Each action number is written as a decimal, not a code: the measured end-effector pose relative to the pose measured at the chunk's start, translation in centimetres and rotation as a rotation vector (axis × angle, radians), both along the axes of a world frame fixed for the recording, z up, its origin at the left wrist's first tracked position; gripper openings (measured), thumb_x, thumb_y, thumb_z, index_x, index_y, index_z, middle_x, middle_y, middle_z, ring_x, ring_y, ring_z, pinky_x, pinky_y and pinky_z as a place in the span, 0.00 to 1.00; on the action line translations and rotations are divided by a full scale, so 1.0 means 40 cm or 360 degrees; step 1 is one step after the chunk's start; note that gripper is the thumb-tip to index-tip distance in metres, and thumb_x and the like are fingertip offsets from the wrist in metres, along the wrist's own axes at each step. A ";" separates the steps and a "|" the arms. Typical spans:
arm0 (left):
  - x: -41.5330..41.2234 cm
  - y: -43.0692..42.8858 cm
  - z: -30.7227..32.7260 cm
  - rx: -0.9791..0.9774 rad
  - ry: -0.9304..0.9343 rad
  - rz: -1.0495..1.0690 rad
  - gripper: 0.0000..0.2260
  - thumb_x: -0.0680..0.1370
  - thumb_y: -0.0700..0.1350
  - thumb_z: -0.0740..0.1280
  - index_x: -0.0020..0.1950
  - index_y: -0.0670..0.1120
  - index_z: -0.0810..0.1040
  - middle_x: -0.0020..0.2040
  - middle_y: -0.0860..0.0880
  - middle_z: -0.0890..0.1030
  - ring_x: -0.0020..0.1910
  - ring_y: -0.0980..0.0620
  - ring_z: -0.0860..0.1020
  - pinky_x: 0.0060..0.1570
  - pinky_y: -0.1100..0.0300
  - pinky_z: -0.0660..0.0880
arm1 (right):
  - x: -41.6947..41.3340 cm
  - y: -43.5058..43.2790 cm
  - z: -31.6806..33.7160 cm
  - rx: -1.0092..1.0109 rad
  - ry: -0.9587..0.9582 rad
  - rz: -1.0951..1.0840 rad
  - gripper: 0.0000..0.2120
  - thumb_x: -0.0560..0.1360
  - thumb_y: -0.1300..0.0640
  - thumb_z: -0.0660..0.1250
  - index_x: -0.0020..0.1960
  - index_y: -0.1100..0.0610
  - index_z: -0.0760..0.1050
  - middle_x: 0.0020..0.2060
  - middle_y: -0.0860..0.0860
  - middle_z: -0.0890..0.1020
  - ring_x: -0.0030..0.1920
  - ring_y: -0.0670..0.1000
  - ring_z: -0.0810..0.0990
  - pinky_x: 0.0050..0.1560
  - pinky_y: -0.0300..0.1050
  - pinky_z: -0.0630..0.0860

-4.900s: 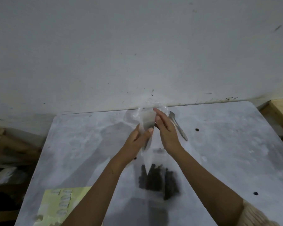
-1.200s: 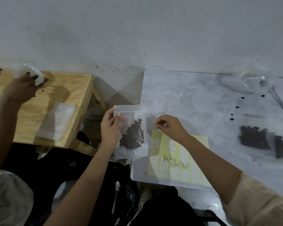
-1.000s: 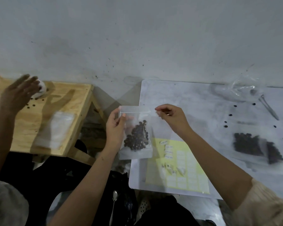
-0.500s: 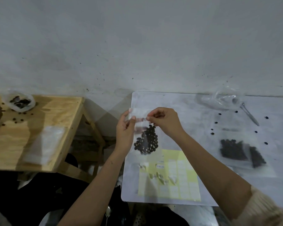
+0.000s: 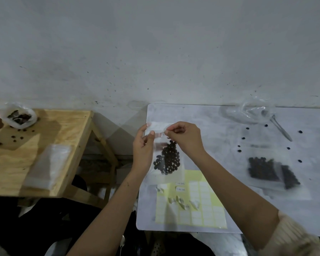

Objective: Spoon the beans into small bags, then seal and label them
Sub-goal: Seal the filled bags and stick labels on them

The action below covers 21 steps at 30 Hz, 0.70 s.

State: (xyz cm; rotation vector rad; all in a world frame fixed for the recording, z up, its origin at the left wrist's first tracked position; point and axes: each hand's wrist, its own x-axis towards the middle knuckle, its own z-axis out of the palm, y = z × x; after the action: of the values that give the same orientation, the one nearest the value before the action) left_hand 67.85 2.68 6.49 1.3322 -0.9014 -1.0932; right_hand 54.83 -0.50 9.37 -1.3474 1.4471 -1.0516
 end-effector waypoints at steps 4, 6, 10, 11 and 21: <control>-0.002 -0.002 0.002 -0.0018 -0.0014 0.0016 0.14 0.80 0.42 0.61 0.66 0.45 0.71 0.44 0.50 0.83 0.47 0.38 0.79 0.54 0.36 0.74 | 0.009 0.000 -0.003 -0.0009 0.0058 -0.0032 0.05 0.67 0.62 0.75 0.37 0.55 0.81 0.34 0.48 0.83 0.36 0.46 0.80 0.45 0.43 0.81; -0.002 -0.004 -0.001 -0.0033 -0.0010 0.0004 0.14 0.80 0.43 0.61 0.66 0.46 0.71 0.45 0.48 0.83 0.47 0.33 0.78 0.52 0.33 0.74 | 0.012 0.000 -0.002 -0.0016 0.0075 -0.0047 0.04 0.67 0.62 0.75 0.38 0.55 0.81 0.34 0.47 0.82 0.36 0.45 0.80 0.45 0.42 0.81; 0.000 -0.007 -0.002 -0.0037 -0.0008 0.0000 0.14 0.80 0.43 0.61 0.66 0.46 0.70 0.45 0.48 0.83 0.47 0.33 0.78 0.53 0.34 0.74 | 0.018 0.001 -0.001 -0.0008 0.0075 -0.0075 0.04 0.66 0.61 0.76 0.38 0.56 0.81 0.34 0.48 0.82 0.36 0.45 0.80 0.44 0.39 0.80; 0.000 -0.008 -0.002 -0.0042 -0.0009 -0.0004 0.14 0.80 0.43 0.61 0.66 0.46 0.70 0.46 0.47 0.83 0.49 0.33 0.79 0.53 0.34 0.74 | 0.019 0.000 -0.001 -0.0007 0.0078 -0.0081 0.04 0.66 0.61 0.76 0.38 0.57 0.81 0.34 0.48 0.82 0.36 0.46 0.80 0.43 0.38 0.80; 0.002 -0.010 0.002 -0.0094 -0.0066 -0.0024 0.13 0.80 0.41 0.61 0.65 0.46 0.71 0.42 0.49 0.81 0.39 0.53 0.79 0.45 0.57 0.77 | 0.026 -0.002 -0.006 -0.0086 0.0144 -0.0108 0.13 0.61 0.54 0.80 0.40 0.58 0.79 0.34 0.51 0.81 0.32 0.42 0.76 0.35 0.28 0.73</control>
State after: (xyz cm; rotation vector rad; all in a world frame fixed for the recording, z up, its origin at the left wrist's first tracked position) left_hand 67.92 2.27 6.57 1.3053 -0.9685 -1.0462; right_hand 55.87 -0.58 9.13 -1.4090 1.5501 -1.0922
